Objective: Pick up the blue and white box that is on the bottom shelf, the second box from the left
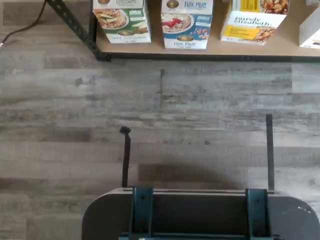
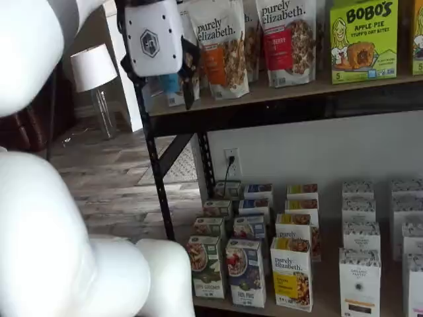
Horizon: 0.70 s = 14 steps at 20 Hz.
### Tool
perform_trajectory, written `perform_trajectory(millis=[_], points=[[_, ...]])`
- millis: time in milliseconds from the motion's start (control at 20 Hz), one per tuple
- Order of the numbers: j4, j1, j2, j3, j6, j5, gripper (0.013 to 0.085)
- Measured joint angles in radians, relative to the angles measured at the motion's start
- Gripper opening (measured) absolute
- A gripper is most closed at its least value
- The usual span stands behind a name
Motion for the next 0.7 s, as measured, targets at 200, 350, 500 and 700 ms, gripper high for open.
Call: perform_trajectory(millis=[200, 350, 500, 700], points=[[-0.011, 0.002, 0.006, 0.039, -0.005, -0.047, 0.085], [-0.017, 0.002, 0.006, 0.077, -0.008, -0.099, 0.085], [-0.023, 0.006, 0.007, 0.11, -0.009, -0.145, 0.085], [-0.021, 0.008, 0.02, 0.158, -0.009, -0.201, 0.085]])
